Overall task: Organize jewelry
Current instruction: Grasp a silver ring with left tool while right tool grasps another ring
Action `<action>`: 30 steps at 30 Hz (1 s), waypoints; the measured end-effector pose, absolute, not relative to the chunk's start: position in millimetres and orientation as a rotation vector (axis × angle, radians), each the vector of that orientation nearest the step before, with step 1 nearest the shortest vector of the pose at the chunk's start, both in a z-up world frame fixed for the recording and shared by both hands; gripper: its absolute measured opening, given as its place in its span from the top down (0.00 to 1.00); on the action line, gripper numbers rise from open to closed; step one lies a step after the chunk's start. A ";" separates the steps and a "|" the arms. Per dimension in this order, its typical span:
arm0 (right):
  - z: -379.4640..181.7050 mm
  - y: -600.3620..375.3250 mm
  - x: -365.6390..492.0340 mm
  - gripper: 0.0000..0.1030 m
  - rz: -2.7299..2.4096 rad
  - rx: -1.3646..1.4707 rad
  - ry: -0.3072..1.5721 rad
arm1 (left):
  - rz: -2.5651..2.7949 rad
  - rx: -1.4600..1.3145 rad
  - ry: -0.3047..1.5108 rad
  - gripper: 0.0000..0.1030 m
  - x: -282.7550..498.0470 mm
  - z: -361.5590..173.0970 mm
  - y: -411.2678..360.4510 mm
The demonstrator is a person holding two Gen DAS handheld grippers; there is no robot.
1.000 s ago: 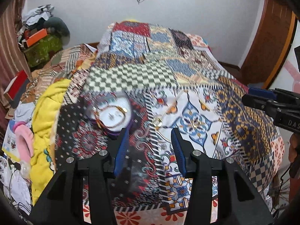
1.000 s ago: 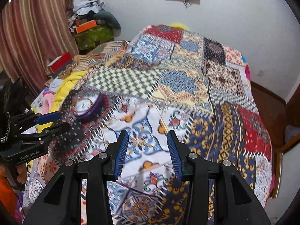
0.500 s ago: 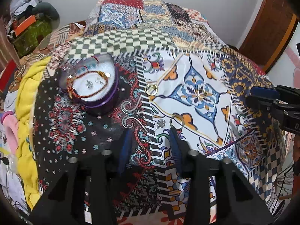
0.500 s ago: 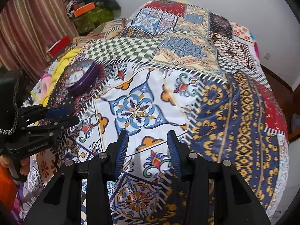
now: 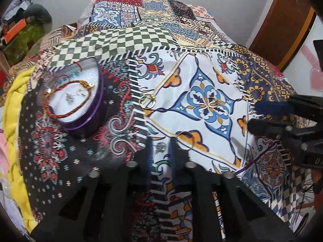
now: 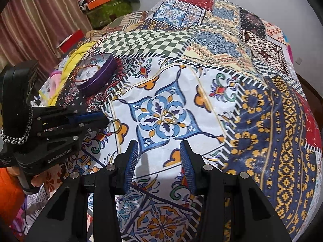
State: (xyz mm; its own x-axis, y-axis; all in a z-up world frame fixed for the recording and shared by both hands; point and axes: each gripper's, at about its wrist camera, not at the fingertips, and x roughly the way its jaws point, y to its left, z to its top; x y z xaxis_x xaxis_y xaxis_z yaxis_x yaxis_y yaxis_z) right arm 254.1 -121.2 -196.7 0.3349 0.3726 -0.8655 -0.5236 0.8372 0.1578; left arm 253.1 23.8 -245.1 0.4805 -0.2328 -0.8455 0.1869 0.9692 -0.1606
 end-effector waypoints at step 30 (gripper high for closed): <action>-221.9 -47.9 257.2 0.81 0.651 -0.238 1.083 | -0.127 -0.116 0.908 0.92 199.9 -202.3 81.5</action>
